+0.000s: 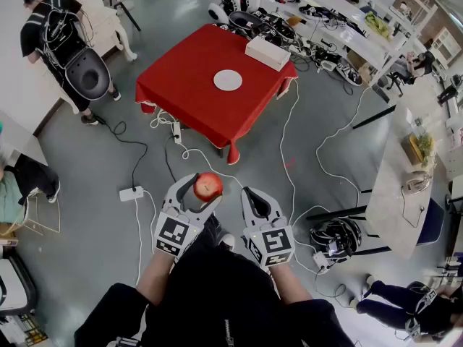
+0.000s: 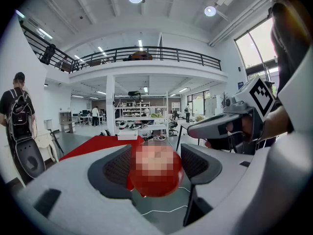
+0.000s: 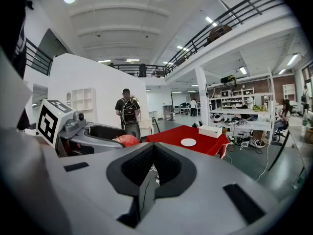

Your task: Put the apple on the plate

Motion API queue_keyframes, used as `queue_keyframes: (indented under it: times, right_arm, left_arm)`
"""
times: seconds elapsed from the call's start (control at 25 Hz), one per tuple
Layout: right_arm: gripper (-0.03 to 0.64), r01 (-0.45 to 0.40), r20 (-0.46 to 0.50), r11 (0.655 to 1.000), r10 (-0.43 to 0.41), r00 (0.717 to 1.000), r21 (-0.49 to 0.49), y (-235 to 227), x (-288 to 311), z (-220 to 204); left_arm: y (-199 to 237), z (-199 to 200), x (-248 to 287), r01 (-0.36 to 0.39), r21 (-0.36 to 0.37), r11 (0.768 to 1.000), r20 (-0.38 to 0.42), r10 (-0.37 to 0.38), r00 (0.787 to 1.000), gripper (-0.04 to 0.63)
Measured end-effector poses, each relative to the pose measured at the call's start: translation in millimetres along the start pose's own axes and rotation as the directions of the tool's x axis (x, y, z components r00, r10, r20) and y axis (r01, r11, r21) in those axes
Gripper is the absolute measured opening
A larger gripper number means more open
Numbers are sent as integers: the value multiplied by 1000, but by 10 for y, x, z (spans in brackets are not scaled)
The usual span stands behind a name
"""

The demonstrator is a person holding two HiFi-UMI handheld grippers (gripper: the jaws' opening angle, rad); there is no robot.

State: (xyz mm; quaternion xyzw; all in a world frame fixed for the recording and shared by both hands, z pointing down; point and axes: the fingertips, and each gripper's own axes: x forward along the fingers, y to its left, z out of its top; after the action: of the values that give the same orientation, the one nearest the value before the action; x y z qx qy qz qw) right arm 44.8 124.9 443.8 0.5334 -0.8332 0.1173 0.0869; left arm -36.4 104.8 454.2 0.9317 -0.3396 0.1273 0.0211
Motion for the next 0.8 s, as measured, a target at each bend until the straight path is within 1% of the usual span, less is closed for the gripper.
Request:
queue_keyframes:
  times: [0.24,0.52,0.8]
  right_arm:
    - [11,-2,-2,1000,2,1000,-5,-9,-25,-39]
    - [11,-28,31,1000,27,999,4,30,-41,29]
    - [11,-35,27,999,34,999,11,67,-23,-9]
  left_arm:
    - [-29,-18,7,-3,-4,1000,6,3,1000,314]
    - [-9,-30,-29,-14,-9,1000,3,15,1000,314]
    - [-4,-90,-58,-20,-15,1000,-2,19,1000,314]
